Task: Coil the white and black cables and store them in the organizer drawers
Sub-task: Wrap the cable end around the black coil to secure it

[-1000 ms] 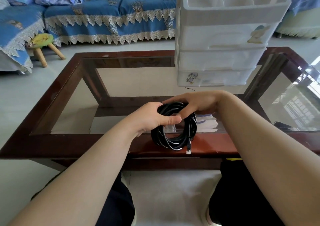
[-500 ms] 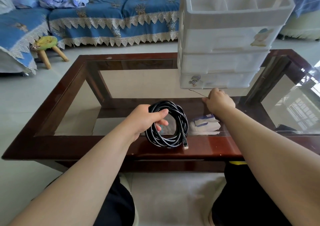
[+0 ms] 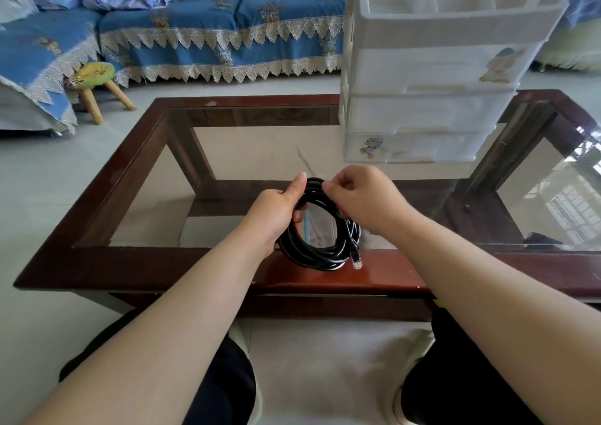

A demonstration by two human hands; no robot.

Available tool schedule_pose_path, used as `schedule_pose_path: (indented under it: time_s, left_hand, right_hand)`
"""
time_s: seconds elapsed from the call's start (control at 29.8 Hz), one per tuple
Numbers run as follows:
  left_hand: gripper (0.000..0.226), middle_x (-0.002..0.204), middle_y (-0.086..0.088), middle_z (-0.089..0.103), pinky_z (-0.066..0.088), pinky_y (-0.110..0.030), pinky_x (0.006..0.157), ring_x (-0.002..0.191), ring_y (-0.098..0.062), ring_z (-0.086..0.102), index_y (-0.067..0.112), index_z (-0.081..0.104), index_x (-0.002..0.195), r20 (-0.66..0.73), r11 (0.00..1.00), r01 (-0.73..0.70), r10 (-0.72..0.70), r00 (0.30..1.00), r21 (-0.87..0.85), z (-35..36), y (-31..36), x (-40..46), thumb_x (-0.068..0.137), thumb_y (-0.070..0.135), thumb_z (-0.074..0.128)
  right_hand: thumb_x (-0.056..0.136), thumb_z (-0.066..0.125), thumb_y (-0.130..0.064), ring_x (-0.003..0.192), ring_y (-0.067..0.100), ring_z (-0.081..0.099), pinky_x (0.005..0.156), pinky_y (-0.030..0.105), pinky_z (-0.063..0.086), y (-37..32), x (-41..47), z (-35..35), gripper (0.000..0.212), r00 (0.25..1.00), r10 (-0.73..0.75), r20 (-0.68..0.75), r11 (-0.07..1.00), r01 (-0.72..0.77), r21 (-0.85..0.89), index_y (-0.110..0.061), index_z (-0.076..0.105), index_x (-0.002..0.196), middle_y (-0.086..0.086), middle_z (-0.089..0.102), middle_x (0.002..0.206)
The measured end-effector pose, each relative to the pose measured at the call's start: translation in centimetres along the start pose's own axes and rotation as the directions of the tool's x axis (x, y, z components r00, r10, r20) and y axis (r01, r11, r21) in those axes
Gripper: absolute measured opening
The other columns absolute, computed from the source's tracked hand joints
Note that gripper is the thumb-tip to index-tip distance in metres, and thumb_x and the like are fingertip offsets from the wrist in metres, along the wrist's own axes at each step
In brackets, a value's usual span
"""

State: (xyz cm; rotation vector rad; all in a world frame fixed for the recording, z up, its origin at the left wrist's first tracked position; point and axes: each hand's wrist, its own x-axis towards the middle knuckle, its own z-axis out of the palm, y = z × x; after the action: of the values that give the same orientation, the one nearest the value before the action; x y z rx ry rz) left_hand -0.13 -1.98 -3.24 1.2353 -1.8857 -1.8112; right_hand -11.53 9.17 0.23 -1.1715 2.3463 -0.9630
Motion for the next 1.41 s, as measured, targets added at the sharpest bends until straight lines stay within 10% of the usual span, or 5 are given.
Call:
schedule_pose_path:
  time_s: [0.4, 0.6, 0.84, 1.41]
  left_hand:
    - [0.047, 0.048, 0.004, 0.048, 0.046, -0.035, 0.062, 0.043, -0.017, 0.048, 0.006, 0.06, 0.082, 0.157, 0.996, -0.071, 0.061, 0.986, 0.057, 0.5, 0.5, -1.1, 0.093, 0.051, 0.052]
    - [0.038, 0.05, 0.003, 0.044, 0.045, -0.026, 0.05, 0.044, -0.015, 0.044, 0.009, 0.058, 0.086, 0.345, 0.964, -0.19, 0.117, 0.931, 0.185, 0.4, 1.7, -2.6, 0.095, 0.045, 0.05]
    - [0.024, 0.053, 0.0, 0.045, 0.045, -0.026, 0.054, 0.047, -0.014, 0.047, 0.022, 0.065, 0.097, 0.466, 0.923, -0.301, 0.162, 0.87, 0.24, 0.8, 1.5, -3.5, 0.096, 0.041, 0.051]
    - [0.031, 0.077, -0.001, 0.075, 0.045, -0.028, 0.065, 0.052, -0.013, 0.054, 0.023, 0.063, 0.093, 0.359, 0.906, -0.271, 0.146, 0.922, 0.326, 0.2, 1.5, -3.6, 0.094, 0.05, 0.049]
  right_hand:
    - [0.082, 0.06, -0.053, 0.056, 0.01, 0.058, 0.051, 0.025, 0.043, -0.1, -0.9, -1.1, 0.032, 0.99, -0.06, 0.125, 0.959, 0.092, -0.267, -0.024, 0.06, 0.067, -0.007, 0.065, 0.06]
    - [0.072, 0.073, -0.05, 0.095, 0.003, 0.052, 0.084, 0.022, 0.044, 0.9, -0.1, -3.0, 0.063, 0.927, -0.182, 0.328, 0.978, 0.206, -0.041, -0.029, 0.047, 0.125, -0.014, 0.053, 0.105]
    - [0.081, 0.071, -0.034, 0.066, 0.007, 0.051, 0.062, 0.022, 0.041, 0.9, -0.5, -3.3, 0.029, 0.809, -0.202, 0.552, 0.954, 0.291, -0.076, -0.018, 0.061, 0.103, -0.006, 0.059, 0.077]
    - [0.093, 0.051, -0.033, 0.083, 0.021, 0.056, 0.064, 0.034, 0.042, 1.1, -2.2, -0.6, 0.02, 0.875, -0.397, 0.278, 0.806, 0.477, -0.35, -0.015, 0.046, 0.098, -0.001, 0.06, 0.098]
